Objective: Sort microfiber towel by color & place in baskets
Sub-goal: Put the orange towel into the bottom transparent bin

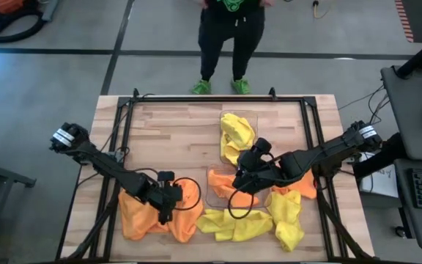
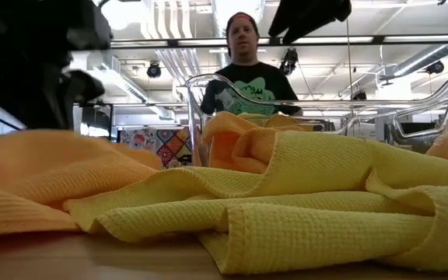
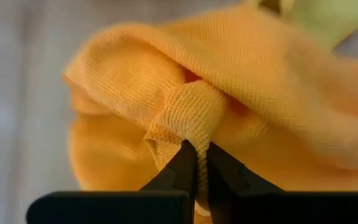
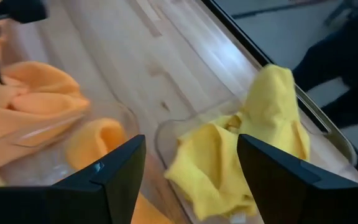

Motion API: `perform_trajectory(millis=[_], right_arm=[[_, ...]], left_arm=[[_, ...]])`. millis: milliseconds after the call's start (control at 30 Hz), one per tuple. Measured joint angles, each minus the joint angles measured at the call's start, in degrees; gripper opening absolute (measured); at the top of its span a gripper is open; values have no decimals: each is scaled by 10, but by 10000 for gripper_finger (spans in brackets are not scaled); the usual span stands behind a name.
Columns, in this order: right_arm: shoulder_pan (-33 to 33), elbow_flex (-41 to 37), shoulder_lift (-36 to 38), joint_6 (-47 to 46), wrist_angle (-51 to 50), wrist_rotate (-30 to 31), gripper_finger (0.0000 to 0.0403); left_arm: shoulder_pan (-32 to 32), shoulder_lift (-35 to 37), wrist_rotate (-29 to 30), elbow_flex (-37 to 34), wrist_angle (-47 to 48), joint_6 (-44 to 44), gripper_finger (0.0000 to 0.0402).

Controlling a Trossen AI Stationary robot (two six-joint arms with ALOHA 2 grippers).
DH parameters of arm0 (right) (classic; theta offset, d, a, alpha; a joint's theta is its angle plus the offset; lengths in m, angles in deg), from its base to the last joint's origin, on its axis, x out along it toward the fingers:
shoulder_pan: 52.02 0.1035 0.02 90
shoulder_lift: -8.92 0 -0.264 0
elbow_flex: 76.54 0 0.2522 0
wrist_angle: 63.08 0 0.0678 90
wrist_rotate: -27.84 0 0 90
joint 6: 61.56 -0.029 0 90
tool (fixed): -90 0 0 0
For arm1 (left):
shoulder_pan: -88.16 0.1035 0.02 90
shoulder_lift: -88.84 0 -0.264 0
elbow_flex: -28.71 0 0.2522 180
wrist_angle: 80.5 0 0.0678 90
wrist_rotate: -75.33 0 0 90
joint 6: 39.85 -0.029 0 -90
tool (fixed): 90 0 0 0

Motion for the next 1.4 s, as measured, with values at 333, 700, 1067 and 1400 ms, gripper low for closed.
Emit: perform_trajectory(millis=[333,700,1067,1400], right_arm=[[21,-31,0,153,160,-8,247],[13,-114,-16,324,511,-135,272],[-24,-116,-66,359,593,-200,321],[-44,-114,-105,370,675,-256,312]], left_arm=[[-24,158,56,0,1,-32,1],[-41,261,212,0,-27,-77,0],[-40,262,283,0,-132,-114,0],[-40,251,283,0,-205,-170,0]])
